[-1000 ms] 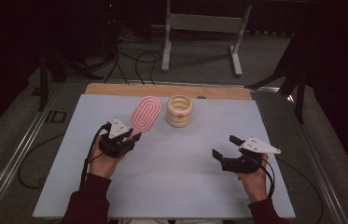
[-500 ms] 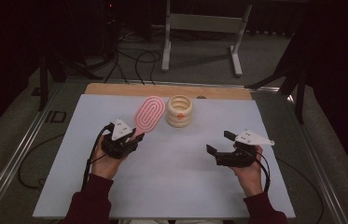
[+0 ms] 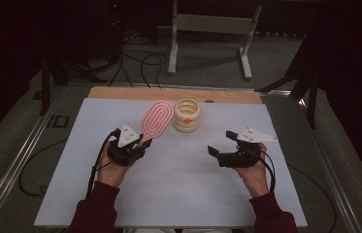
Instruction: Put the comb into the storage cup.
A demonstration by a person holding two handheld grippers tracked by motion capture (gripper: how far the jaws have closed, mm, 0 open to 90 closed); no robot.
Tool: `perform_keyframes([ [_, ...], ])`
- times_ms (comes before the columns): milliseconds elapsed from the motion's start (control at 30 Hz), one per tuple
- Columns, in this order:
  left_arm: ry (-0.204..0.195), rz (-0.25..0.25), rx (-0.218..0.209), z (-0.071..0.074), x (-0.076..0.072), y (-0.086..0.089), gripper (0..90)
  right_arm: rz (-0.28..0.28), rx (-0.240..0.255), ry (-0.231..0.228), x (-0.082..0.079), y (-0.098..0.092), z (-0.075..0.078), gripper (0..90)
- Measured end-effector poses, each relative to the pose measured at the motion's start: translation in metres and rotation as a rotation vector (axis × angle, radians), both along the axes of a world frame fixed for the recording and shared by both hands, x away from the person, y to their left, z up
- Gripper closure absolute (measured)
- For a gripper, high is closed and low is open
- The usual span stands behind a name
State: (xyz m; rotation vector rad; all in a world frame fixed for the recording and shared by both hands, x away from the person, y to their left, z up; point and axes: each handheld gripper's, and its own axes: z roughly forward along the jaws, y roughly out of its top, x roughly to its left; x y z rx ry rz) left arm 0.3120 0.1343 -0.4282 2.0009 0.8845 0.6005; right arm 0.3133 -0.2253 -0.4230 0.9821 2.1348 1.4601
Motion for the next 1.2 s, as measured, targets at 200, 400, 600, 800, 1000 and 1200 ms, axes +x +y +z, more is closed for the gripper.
perform_keyframes([
  [200, -0.008, -0.003, -0.005, 0.0, -0.001, -0.002, 69.7, 0.015, -0.005, -0.002, 0.005, 0.008, 0.005, 7.6],
  [400, -0.015, -0.005, -0.004, -0.002, -0.001, -0.003, 69.7, 0.04, -0.009, 0.006, 0.011, 0.019, 0.009, 7.6],
  [600, -0.02, -0.015, -0.001, -0.003, -0.002, -0.007, 69.7, 0.085, -0.014, 0.014, 0.015, 0.032, 0.012, 7.7],
  [800, -0.03, -0.025, -0.004, -0.005, -0.003, -0.011, 69.7, 0.119, -0.003, 0.018, 0.017, 0.046, 0.016, 7.6],
  [1000, -0.036, -0.034, -0.005, -0.006, -0.004, -0.013, 69.7, 0.146, 0.033, 0.029, 0.021, 0.056, 0.021, 7.6],
  [1200, -0.042, -0.04, -0.008, -0.006, -0.006, -0.014, 69.7, 0.166, 0.049, 0.02, 0.025, 0.068, 0.025, 7.6],
])
